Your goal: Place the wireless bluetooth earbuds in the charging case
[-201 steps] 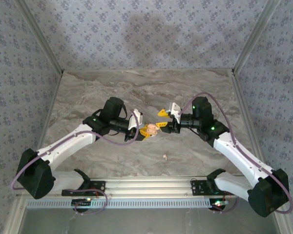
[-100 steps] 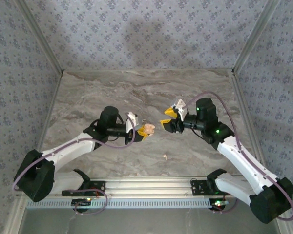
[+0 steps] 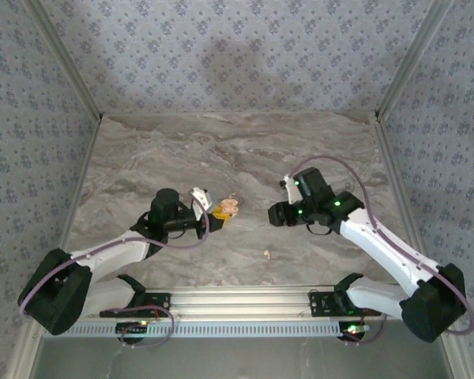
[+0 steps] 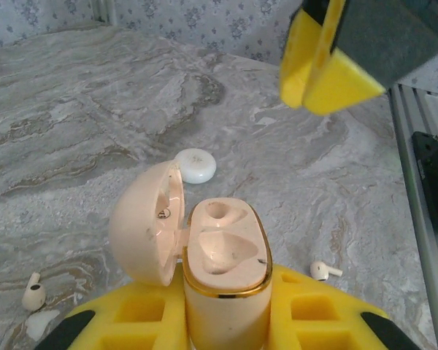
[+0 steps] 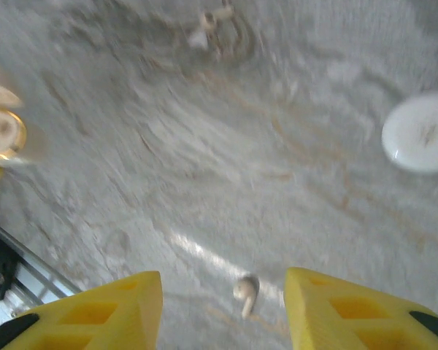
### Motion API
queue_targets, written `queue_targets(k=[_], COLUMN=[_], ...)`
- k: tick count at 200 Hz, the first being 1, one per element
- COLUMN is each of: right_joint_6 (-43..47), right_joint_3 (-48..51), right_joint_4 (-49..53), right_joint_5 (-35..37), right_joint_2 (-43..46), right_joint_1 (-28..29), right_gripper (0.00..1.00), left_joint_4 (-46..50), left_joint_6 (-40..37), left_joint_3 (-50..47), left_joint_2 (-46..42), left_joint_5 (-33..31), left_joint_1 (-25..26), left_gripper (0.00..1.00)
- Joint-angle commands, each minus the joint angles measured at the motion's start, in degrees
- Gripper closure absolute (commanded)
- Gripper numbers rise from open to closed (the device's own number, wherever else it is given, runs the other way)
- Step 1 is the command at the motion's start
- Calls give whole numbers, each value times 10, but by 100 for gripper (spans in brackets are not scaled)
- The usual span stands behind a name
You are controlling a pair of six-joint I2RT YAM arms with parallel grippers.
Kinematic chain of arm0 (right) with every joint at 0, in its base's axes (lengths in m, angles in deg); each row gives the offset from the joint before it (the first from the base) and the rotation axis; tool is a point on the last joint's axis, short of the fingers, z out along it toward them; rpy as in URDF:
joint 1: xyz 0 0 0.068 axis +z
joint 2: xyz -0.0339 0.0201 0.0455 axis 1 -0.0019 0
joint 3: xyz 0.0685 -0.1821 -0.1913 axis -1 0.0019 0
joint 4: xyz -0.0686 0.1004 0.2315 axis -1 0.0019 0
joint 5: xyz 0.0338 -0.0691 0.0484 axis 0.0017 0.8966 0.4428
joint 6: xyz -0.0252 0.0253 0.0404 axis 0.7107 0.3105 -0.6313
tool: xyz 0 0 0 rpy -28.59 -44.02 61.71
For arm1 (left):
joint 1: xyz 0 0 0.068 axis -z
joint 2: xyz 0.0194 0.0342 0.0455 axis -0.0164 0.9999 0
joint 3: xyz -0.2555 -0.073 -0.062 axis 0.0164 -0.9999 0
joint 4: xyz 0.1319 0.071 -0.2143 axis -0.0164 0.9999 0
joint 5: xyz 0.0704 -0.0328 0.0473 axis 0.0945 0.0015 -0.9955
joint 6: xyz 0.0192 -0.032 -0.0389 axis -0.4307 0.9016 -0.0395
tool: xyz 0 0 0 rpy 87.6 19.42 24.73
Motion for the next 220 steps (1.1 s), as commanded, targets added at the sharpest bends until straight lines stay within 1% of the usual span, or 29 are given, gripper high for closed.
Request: queue_targets(k=[1,22,43,80,107,163,201,220], right_joint_6=[-63,-85,-96,-82,-70,-59,-59,-58], right_joint_3=[-35,-55,-72,-108,-127,-151,-154,-152], right_joint_4=[108,138,145,173,193,191,192,184], right_joint_5=[67,90,98,105,111,106,127,126], right_joint_2=[-41,-90,-134,-213,-258,-346,-379,-387], right_joint_1=[41,68,92,125,138,167,174,174], right_gripper=[52,53,52,52,53,55,53,53], left_joint_4=[-81,-107,-103,-115,-115,-105,-93,-89], left_joint_6=[21,19,7,5,4,1,-1,-1], left_joint_3=[-19,-37,-43,-56,-64,-79,-85,-88], left_joint_2=[-10,-11,-14,-18,-27,-55,-78,-87], left_joint_5=[-10,-6,-3,-18,-28,-47,-57,-60], left_joint_1=[-5,-6,-6,-8,-9,-9,-11,-11], left_gripper=[77,77,77,77,78,78,78,78])
